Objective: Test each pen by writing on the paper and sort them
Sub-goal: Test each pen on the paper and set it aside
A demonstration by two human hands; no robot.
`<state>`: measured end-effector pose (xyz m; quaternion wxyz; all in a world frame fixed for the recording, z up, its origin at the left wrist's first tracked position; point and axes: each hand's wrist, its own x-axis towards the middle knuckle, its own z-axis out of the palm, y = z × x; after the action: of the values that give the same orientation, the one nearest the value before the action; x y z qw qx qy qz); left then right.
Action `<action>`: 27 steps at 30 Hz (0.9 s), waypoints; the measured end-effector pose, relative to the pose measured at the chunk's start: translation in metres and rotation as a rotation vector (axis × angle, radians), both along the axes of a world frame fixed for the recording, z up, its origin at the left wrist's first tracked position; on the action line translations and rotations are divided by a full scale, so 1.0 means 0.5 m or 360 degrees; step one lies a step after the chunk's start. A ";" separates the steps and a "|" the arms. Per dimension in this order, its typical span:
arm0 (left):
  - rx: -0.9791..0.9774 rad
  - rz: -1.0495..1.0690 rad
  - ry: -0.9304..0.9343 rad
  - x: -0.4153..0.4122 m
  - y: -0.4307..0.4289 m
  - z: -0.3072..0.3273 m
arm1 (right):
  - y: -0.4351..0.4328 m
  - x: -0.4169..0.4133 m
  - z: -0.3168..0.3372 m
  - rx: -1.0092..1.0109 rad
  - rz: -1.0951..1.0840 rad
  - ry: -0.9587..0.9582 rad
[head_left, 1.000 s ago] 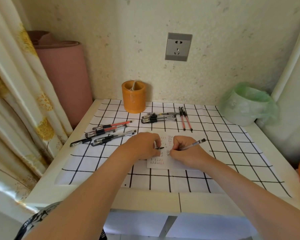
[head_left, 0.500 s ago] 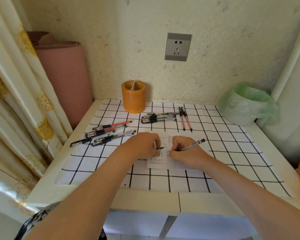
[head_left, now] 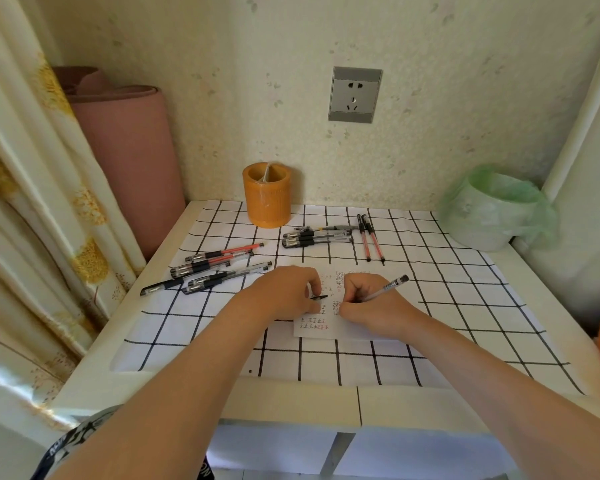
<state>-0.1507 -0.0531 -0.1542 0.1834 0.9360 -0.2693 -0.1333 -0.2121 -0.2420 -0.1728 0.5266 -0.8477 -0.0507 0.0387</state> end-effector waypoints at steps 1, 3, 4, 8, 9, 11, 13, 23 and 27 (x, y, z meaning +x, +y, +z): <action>-0.0003 0.0000 -0.0001 0.000 0.000 0.000 | 0.000 0.000 0.004 0.0037 -0.0043 0.0033; -0.0006 -0.0002 -0.0001 0.000 0.001 0.000 | -0.004 0.001 0.012 0.0231 -0.0197 0.0129; -0.0010 -0.0003 0.0007 0.001 0.001 0.000 | -0.007 0.001 0.016 0.0352 -0.0268 0.0166; -0.0033 -0.0039 0.0031 0.002 0.004 0.009 | -0.012 -0.001 0.025 0.0657 -0.0400 0.0153; -0.0032 -0.0039 0.0022 0.003 0.006 0.012 | -0.012 -0.001 0.027 0.0702 -0.0415 0.0133; -0.0059 0.0003 0.0010 0.006 0.012 0.017 | -0.014 -0.001 0.033 0.0746 -0.0445 0.0118; -0.0117 0.0075 0.0013 0.011 0.018 0.021 | -0.018 -0.001 0.044 0.0787 -0.0451 0.0126; -0.0486 0.0199 0.0111 0.018 0.021 0.037 | -0.041 0.003 0.085 0.0757 -0.0304 0.0145; -0.0640 0.0215 0.0135 0.018 0.019 0.040 | -0.046 0.005 0.069 -0.0258 -0.0268 -0.0117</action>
<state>-0.1416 -0.0435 -0.1339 0.3861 0.8901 -0.2191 -0.1037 -0.2098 -0.2649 -0.1381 0.4554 -0.8897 0.0048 -0.0327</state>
